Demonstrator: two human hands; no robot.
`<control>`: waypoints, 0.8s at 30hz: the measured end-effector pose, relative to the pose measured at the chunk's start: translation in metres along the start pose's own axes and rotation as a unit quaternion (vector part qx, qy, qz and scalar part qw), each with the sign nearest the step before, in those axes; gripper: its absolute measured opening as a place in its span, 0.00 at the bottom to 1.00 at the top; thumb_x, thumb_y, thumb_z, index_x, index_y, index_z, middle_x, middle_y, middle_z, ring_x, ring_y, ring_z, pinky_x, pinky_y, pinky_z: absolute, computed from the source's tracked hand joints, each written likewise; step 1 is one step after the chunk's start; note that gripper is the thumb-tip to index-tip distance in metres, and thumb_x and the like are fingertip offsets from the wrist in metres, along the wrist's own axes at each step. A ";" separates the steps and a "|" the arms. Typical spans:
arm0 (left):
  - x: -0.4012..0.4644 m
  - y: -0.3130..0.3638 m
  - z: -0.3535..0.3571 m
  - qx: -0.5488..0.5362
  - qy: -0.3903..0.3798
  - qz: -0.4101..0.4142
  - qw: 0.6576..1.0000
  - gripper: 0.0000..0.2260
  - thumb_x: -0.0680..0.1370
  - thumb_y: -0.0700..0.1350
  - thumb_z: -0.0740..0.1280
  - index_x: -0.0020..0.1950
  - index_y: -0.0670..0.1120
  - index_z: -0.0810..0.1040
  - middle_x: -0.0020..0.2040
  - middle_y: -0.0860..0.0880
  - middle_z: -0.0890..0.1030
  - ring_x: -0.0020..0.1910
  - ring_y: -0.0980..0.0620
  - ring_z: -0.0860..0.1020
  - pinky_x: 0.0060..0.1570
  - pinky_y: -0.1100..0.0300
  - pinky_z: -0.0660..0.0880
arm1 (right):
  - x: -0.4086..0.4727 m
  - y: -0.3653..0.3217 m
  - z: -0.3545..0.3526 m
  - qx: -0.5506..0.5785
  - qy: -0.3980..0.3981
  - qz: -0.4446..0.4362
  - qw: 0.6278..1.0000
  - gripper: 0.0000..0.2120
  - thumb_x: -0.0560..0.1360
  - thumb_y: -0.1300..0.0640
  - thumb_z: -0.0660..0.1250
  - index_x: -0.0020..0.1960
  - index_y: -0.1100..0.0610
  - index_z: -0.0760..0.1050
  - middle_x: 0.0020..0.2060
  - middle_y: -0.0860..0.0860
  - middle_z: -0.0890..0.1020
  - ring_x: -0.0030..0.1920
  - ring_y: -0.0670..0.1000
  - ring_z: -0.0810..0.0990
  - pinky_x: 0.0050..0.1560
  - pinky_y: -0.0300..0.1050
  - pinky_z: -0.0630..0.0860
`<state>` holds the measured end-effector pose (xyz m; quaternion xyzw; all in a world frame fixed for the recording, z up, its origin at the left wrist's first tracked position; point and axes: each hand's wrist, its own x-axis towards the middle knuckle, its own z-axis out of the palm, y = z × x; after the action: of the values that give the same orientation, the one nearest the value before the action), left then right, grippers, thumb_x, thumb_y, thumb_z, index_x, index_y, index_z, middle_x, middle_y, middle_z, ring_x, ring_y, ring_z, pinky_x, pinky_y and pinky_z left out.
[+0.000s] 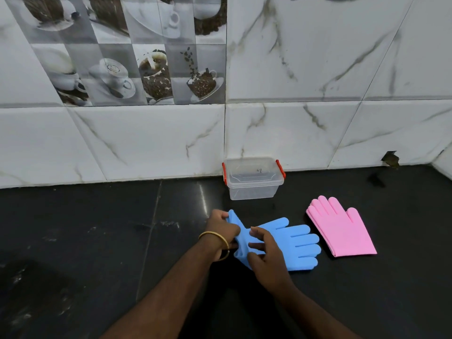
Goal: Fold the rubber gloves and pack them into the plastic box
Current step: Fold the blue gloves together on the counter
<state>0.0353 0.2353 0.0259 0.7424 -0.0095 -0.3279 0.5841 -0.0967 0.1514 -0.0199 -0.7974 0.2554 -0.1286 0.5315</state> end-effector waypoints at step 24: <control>0.012 -0.017 0.132 0.168 -0.022 0.056 0.984 0.37 0.68 0.42 0.77 0.71 0.47 0.59 0.57 0.46 0.74 0.53 0.47 0.78 0.49 0.54 0.80 | 0.021 0.047 -0.097 -0.097 0.018 0.030 0.995 0.17 0.76 0.61 0.67 0.63 0.51 0.71 0.42 0.39 0.77 0.41 0.35 0.78 0.36 0.24 0.71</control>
<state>-0.0270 0.1224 -0.0086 0.8206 -0.1188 -0.3050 0.4685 -0.1384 0.0498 -0.0252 -0.8347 0.2998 -0.1017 0.4505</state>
